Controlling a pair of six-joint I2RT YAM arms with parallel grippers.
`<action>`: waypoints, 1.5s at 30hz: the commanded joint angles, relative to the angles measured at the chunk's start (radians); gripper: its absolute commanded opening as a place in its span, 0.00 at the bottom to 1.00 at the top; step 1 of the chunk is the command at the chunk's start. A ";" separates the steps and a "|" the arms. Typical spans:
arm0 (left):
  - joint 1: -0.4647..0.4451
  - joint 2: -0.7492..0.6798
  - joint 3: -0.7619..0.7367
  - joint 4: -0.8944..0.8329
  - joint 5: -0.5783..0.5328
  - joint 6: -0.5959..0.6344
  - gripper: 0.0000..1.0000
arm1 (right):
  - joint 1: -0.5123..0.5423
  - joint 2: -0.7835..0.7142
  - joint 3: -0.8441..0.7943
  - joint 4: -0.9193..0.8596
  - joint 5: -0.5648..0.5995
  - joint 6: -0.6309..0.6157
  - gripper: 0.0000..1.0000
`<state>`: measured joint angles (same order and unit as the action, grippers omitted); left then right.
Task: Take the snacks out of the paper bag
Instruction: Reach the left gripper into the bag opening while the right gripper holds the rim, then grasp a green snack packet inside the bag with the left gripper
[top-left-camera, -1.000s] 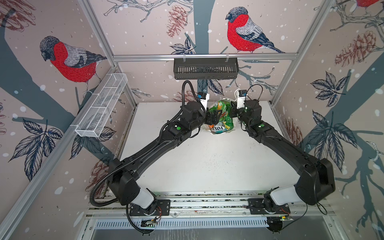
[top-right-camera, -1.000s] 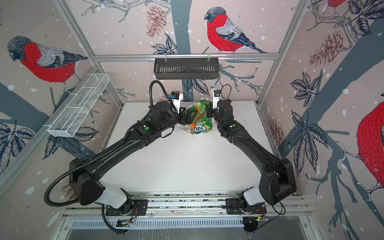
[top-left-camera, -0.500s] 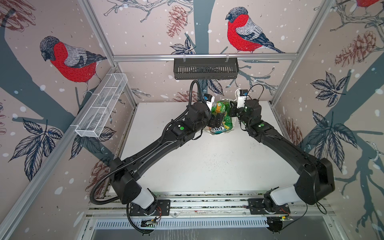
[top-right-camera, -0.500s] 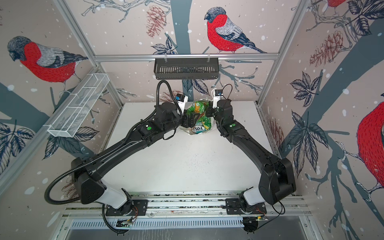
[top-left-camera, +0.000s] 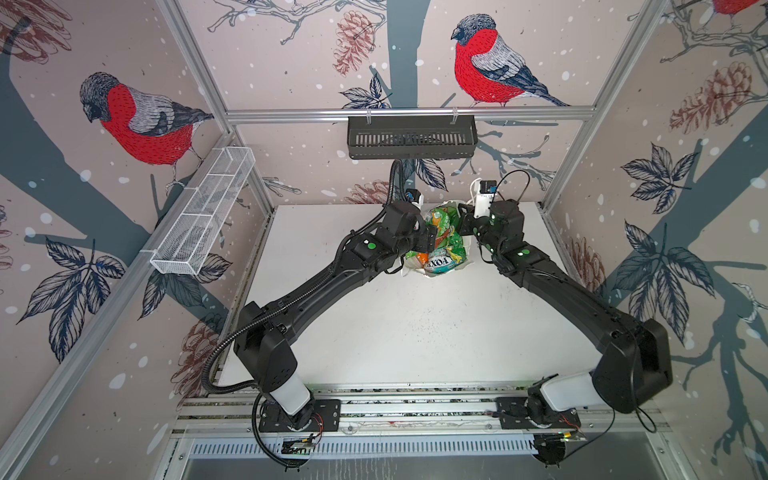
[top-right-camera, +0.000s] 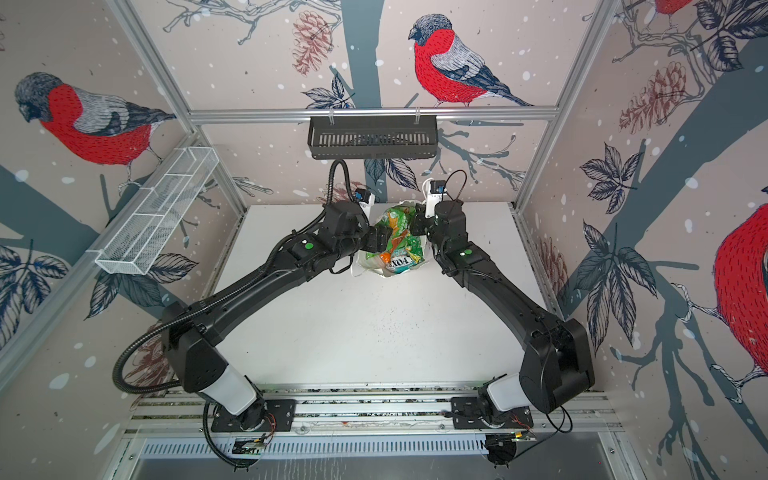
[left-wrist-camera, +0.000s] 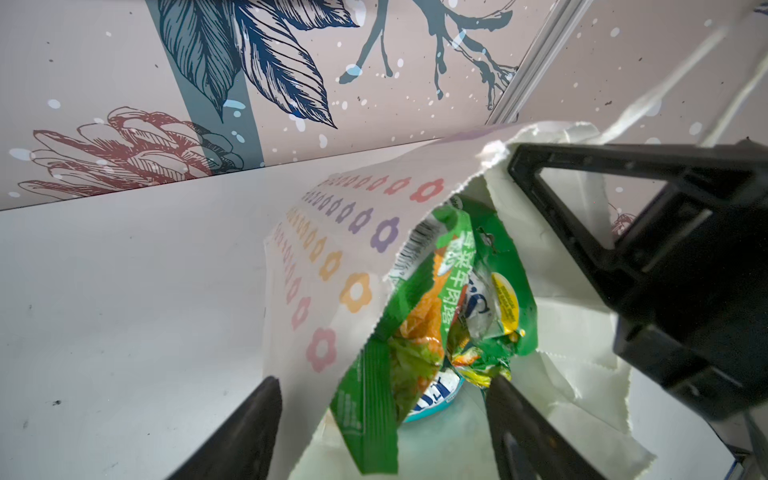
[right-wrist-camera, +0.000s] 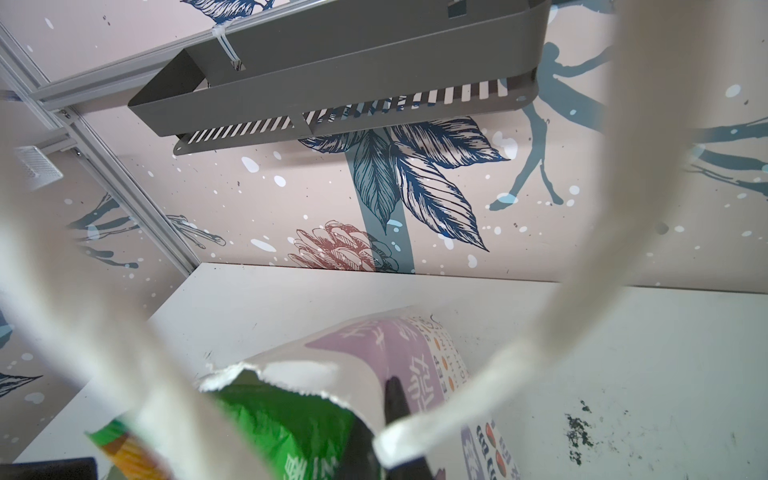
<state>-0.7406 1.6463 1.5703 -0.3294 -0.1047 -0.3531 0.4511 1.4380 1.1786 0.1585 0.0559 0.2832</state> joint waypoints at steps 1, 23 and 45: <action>0.017 0.010 0.020 -0.002 0.115 -0.049 0.76 | 0.001 -0.001 0.012 0.128 -0.022 0.016 0.00; -0.023 -0.012 0.043 -0.092 0.205 -0.084 0.72 | 0.003 0.033 0.028 0.129 -0.025 0.027 0.00; -0.009 0.000 0.040 -0.184 -0.084 -0.025 0.78 | 0.003 0.033 0.015 0.141 -0.038 0.038 0.00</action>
<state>-0.7486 1.6531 1.6203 -0.4915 -0.1413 -0.3908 0.4522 1.4784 1.1908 0.1921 0.0265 0.3107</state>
